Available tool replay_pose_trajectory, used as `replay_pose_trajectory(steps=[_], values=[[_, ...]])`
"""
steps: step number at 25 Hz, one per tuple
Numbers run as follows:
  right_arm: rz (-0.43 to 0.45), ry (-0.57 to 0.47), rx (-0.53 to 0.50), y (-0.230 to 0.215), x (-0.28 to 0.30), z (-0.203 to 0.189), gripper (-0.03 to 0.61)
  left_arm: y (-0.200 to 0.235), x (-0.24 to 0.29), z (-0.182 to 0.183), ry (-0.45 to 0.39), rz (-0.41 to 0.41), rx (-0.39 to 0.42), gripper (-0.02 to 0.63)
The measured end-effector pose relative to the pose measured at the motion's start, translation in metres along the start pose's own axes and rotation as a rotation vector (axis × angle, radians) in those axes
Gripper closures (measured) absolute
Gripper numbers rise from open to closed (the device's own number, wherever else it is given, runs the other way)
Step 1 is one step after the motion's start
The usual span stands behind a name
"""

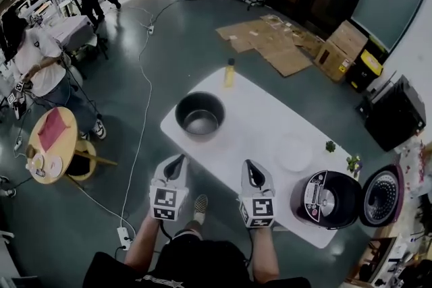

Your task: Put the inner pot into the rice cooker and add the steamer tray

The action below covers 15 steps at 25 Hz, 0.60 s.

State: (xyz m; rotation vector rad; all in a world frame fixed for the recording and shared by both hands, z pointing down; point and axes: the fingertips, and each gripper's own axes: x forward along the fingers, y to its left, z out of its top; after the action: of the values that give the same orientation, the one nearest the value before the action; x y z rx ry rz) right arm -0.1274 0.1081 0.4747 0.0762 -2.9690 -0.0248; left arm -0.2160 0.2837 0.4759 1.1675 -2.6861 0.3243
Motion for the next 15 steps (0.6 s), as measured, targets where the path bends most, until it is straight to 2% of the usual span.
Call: replay_pose_trajectory(steps=[8,13,14,15], values=[[0.002,0.071,0.035,-0.007,0.101,-0.012,0.575,0.058,0.075,-0.017,0.071,-0.009,-0.031,0.603],[-0.007,0.119,0.067,-0.014,0.149,-0.028,0.575,0.085,0.115,-0.035,0.122,0.012,-0.066,0.598],[-0.002,0.128,0.078,-0.014,0.158,-0.031,0.568,0.09,0.122,-0.04,0.136,0.009,-0.082,0.588],[0.006,0.138,0.091,-0.013,0.167,-0.034,0.486,0.094,0.129,-0.045,0.15,0.001,-0.099,0.556]])
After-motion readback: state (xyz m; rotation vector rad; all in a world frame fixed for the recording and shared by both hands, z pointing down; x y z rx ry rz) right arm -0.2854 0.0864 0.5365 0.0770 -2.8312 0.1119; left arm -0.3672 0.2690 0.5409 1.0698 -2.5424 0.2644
